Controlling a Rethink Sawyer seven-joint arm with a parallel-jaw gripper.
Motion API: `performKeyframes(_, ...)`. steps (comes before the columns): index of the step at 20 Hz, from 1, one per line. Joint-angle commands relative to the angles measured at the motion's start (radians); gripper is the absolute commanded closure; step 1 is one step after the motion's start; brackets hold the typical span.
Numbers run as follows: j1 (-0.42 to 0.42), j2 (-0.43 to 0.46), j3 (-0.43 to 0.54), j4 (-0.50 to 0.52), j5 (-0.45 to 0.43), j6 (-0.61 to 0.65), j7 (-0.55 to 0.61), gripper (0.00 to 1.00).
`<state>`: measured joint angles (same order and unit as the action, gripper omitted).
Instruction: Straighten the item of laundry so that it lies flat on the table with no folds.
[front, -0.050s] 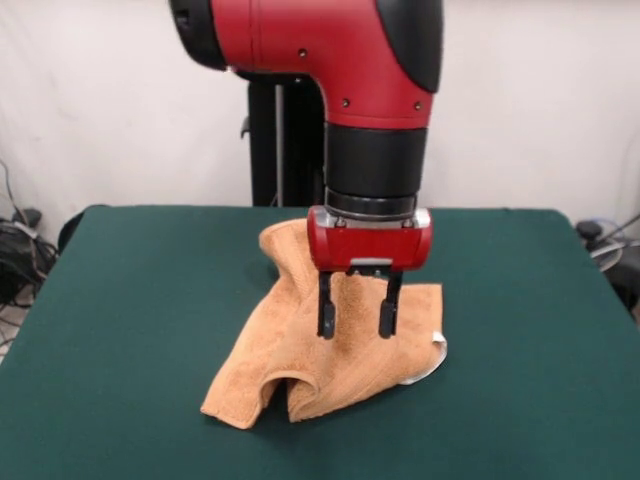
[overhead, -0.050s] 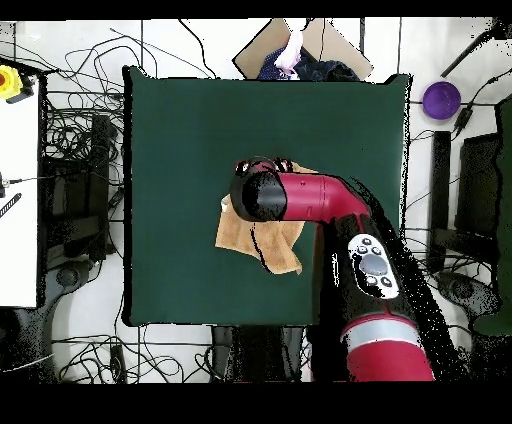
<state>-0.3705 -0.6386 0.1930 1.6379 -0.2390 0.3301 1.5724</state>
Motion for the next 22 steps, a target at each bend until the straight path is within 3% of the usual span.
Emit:
performKeyframes(1,-0.047,0.029,0.166,0.089,0.023,-0.008,0.06,0.0)
performKeyframes(7,0.107,0.074,-0.025,-0.007,-0.064,-0.015,0.123,0.0)
performKeyframes(12,0.193,0.05,-0.137,-0.023,-0.055,0.005,0.163,0.0)
performKeyframes(18,0.205,0.032,-0.155,-0.007,-0.02,-0.002,0.157,0.0)
performKeyframes(22,0.127,0.011,-0.058,0.046,0.055,0.002,0.162,0.0)
